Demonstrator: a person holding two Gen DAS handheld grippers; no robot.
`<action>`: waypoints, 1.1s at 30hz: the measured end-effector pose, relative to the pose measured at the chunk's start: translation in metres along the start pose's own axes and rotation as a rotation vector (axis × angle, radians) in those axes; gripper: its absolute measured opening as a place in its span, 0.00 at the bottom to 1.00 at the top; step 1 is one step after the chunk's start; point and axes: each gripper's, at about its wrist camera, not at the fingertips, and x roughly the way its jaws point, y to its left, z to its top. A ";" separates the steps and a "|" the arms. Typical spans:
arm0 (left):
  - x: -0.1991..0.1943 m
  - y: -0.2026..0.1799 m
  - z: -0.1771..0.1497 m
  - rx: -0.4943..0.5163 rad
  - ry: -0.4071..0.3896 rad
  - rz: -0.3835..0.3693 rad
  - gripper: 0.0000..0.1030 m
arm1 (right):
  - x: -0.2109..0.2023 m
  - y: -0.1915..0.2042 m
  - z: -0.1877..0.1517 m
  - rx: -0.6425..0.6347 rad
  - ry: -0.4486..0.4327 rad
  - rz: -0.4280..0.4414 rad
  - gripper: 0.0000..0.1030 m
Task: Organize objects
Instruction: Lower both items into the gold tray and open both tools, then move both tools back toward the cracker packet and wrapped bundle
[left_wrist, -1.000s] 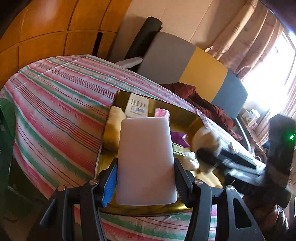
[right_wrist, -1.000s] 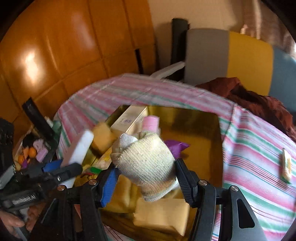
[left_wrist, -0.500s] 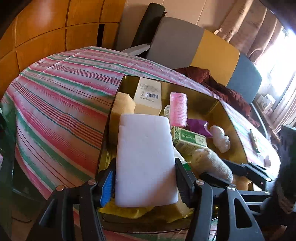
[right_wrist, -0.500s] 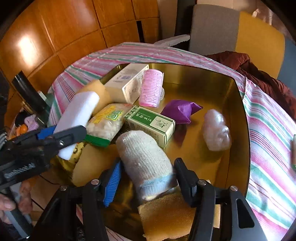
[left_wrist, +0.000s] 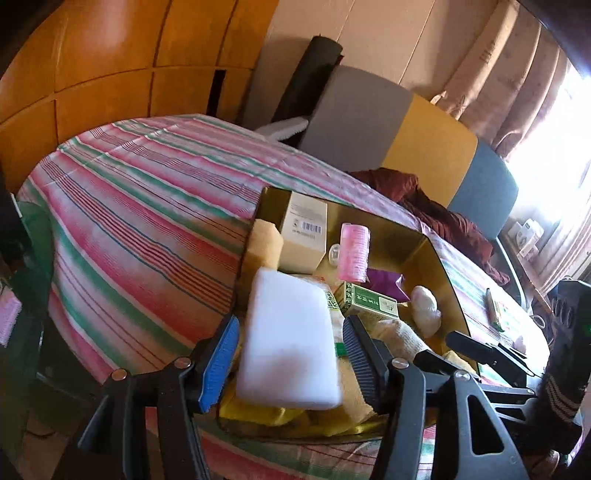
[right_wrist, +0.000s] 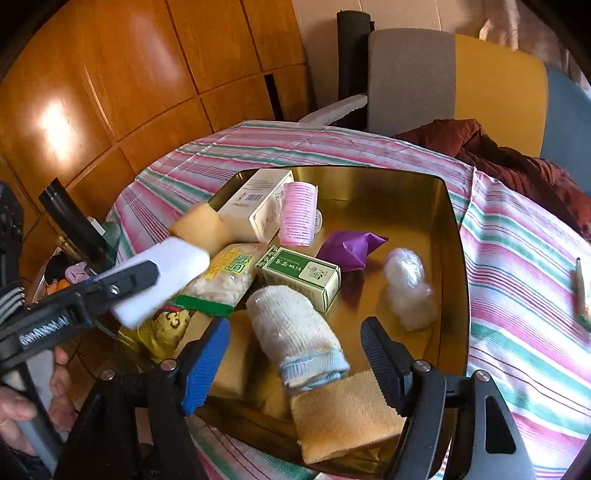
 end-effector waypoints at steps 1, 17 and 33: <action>-0.002 0.001 -0.001 0.001 -0.005 0.003 0.57 | -0.001 0.001 -0.001 -0.006 -0.003 -0.014 0.70; 0.021 -0.013 -0.007 0.089 0.028 0.089 0.49 | 0.008 0.004 -0.012 -0.034 0.034 -0.066 0.33; -0.017 -0.035 -0.003 0.148 -0.034 0.067 0.49 | -0.017 0.006 -0.010 0.011 -0.039 -0.013 0.54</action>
